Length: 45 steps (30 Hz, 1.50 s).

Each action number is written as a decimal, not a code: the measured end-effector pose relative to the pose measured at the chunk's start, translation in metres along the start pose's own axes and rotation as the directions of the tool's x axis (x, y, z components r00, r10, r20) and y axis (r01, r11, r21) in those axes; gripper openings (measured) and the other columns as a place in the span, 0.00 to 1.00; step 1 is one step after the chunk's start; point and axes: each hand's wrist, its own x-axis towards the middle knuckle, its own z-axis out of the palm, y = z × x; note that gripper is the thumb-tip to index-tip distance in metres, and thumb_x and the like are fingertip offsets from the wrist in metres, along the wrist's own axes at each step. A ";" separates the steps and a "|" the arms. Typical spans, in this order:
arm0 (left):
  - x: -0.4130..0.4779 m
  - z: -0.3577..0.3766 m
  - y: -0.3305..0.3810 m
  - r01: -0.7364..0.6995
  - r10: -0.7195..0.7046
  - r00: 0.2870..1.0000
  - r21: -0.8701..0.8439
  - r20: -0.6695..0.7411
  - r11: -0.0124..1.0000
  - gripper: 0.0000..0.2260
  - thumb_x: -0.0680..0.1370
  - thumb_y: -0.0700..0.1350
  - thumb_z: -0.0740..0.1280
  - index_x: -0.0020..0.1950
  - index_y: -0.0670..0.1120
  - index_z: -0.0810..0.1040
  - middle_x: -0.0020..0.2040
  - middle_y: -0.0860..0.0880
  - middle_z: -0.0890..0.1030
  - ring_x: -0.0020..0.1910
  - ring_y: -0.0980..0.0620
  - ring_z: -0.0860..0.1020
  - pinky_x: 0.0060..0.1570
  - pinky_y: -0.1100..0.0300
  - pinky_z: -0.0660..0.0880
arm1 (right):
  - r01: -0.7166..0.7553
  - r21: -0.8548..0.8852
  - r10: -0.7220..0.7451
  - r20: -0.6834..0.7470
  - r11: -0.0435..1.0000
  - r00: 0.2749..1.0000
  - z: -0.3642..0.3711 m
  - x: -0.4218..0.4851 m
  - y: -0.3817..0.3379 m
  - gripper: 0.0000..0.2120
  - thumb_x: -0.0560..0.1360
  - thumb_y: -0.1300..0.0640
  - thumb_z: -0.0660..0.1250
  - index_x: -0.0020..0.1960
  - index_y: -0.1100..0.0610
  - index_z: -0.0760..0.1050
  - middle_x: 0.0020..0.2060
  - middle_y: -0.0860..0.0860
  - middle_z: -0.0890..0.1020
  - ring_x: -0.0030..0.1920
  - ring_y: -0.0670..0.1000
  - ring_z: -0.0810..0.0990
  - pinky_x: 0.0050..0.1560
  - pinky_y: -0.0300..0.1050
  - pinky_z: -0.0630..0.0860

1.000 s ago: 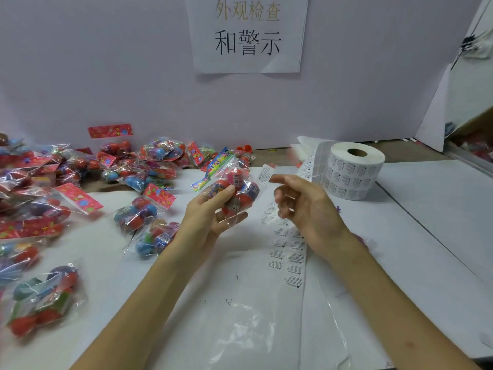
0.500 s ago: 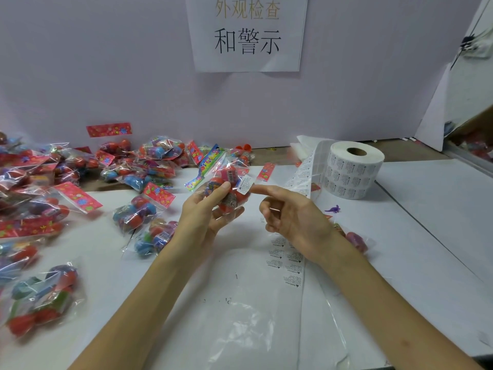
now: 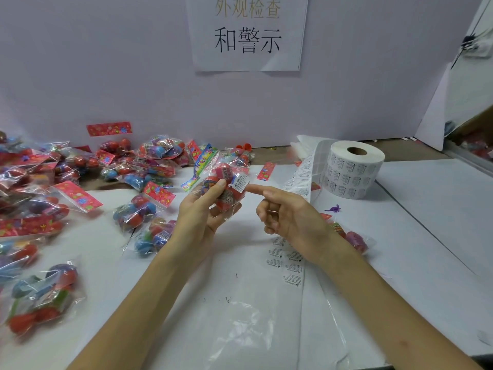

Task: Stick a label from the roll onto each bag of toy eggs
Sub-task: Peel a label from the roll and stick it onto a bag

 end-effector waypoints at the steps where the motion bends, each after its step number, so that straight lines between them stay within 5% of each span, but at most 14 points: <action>1: 0.000 0.000 0.000 -0.001 0.001 1.000 -0.002 -0.002 1.000 0.13 0.80 0.43 0.70 0.63 0.42 0.79 0.55 0.42 0.87 0.53 0.42 0.86 0.46 0.57 0.84 | 0.004 -0.006 -0.004 0.004 1.000 1.000 0.000 0.000 0.000 0.18 0.75 0.48 0.64 0.61 0.49 0.83 0.35 0.52 0.77 0.30 0.48 0.64 0.36 0.41 0.70; 10: 0.001 -0.001 0.000 0.004 -0.004 1.000 -0.011 -0.019 1.000 0.12 0.80 0.43 0.70 0.63 0.42 0.79 0.55 0.42 0.87 0.53 0.42 0.86 0.46 0.56 0.84 | 0.014 -0.038 -0.013 0.007 0.999 1.000 -0.001 0.002 0.002 0.20 0.75 0.49 0.63 0.64 0.50 0.82 0.35 0.53 0.77 0.30 0.47 0.67 0.36 0.41 0.70; 14: 0.000 -0.001 0.000 0.013 -0.014 0.999 -0.013 -0.044 1.000 0.09 0.80 0.42 0.70 0.60 0.43 0.80 0.54 0.42 0.87 0.52 0.43 0.87 0.43 0.57 0.84 | 0.093 -0.254 -0.111 -0.057 0.963 0.992 -0.001 0.003 0.007 0.19 0.75 0.51 0.65 0.65 0.45 0.81 0.34 0.52 0.80 0.30 0.47 0.68 0.36 0.40 0.70; 18: 0.001 -0.002 0.001 0.017 -0.017 0.996 -0.008 -0.091 1.000 0.10 0.79 0.41 0.71 0.60 0.42 0.79 0.53 0.43 0.87 0.51 0.43 0.87 0.42 0.57 0.84 | 0.155 -0.793 -0.310 -0.044 0.589 0.950 0.002 0.002 0.023 0.27 0.80 0.53 0.65 0.77 0.39 0.66 0.38 0.42 0.80 0.28 0.44 0.70 0.38 0.40 0.72; 21: 0.001 -0.002 0.002 0.003 -0.002 0.996 0.010 -0.086 1.000 0.12 0.79 0.41 0.71 0.62 0.42 0.78 0.54 0.42 0.87 0.51 0.43 0.87 0.43 0.56 0.84 | 0.056 -0.868 -0.243 -0.076 0.494 0.967 0.003 0.003 0.030 0.32 0.81 0.53 0.64 0.82 0.46 0.56 0.43 0.43 0.80 0.31 0.40 0.74 0.46 0.46 0.76; 25: 0.002 0.000 0.001 -0.013 0.017 0.998 0.058 -0.068 0.998 0.14 0.78 0.41 0.73 0.63 0.41 0.79 0.55 0.41 0.87 0.52 0.42 0.86 0.41 0.57 0.83 | 0.087 -0.718 -0.357 -0.233 0.691 0.905 -0.003 0.005 0.021 0.21 0.79 0.50 0.69 0.71 0.45 0.73 0.42 0.45 0.79 0.34 0.42 0.75 0.45 0.44 0.74; 28: 0.001 -0.001 -0.002 -0.012 0.014 1.000 0.127 -0.014 0.992 0.16 0.78 0.42 0.73 0.64 0.40 0.79 0.55 0.41 0.86 0.53 0.41 0.86 0.44 0.55 0.84 | 0.125 -0.565 -0.329 -0.275 0.816 0.904 -0.003 0.004 0.015 0.22 0.74 0.42 0.72 0.66 0.43 0.73 0.49 0.46 0.79 0.42 0.50 0.82 0.43 0.44 0.78; 31: -0.001 0.000 -0.004 -0.006 -0.003 0.999 0.194 0.042 0.981 0.21 0.74 0.45 0.76 0.64 0.39 0.79 0.54 0.40 0.87 0.50 0.41 0.87 0.45 0.54 0.84 | 0.111 -0.528 -0.306 -0.298 0.842 0.904 -0.003 0.004 0.015 0.26 0.69 0.39 0.75 0.64 0.41 0.73 0.52 0.43 0.79 0.45 0.48 0.84 0.45 0.45 0.81; 39: -0.002 0.000 -0.007 -0.022 -0.010 0.994 0.289 0.111 0.957 0.23 0.70 0.47 0.77 0.63 0.42 0.80 0.53 0.41 0.87 0.50 0.41 0.87 0.41 0.55 0.83 | 0.175 -0.421 -0.312 -0.283 0.890 0.907 -0.004 0.006 0.014 0.04 0.76 0.52 0.74 0.49 0.52 0.83 0.40 0.50 0.86 0.36 0.53 0.85 0.46 0.53 0.81; 45: -0.003 0.002 -0.005 0.008 -0.043 0.992 0.281 0.120 0.960 0.26 0.70 0.50 0.77 0.66 0.43 0.78 0.56 0.42 0.86 0.51 0.44 0.86 0.42 0.58 0.82 | 0.159 -0.340 -0.259 -0.272 0.927 0.927 -0.006 0.005 0.010 0.08 0.81 0.53 0.68 0.50 0.56 0.83 0.42 0.53 0.87 0.39 0.56 0.87 0.45 0.48 0.82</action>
